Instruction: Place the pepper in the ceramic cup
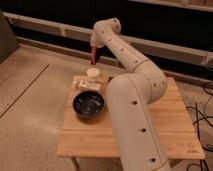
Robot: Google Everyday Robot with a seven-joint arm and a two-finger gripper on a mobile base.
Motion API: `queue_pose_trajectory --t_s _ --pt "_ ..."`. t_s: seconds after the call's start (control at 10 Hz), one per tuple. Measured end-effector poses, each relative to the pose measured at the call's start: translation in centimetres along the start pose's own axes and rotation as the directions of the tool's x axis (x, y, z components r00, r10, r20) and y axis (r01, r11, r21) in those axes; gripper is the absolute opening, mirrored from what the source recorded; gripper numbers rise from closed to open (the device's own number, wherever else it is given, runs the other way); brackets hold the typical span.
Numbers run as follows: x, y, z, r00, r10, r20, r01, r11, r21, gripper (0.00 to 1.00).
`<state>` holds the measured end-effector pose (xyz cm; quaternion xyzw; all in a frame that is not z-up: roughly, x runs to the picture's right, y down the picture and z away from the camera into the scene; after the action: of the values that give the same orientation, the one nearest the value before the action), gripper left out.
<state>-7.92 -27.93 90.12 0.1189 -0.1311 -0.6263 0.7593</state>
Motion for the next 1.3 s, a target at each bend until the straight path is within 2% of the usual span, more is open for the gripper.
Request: queue_pose_trajectory --t_s 0.2,0.5,0.7,1.2,1.3 --pt "-1.0 -0.6 0.2 1.0 -0.023 0.018 0.022 1.0 0.019 0.0" --pt "-1.9 1.2 1.4 0.998 -0.056 0.04 0.056 0.998 0.006 0.0" --pt "-2.3 2.3 2.1 0.997 -0.054 0.051 0.054 0.999 0.003 0.0" --pt "-2.5 2.3 3.1 0.995 -0.072 0.069 0.07 0.997 0.024 0.0" --pt "-2.6 2.4 3.2 0.995 -0.074 0.074 0.072 0.997 0.028 0.05"
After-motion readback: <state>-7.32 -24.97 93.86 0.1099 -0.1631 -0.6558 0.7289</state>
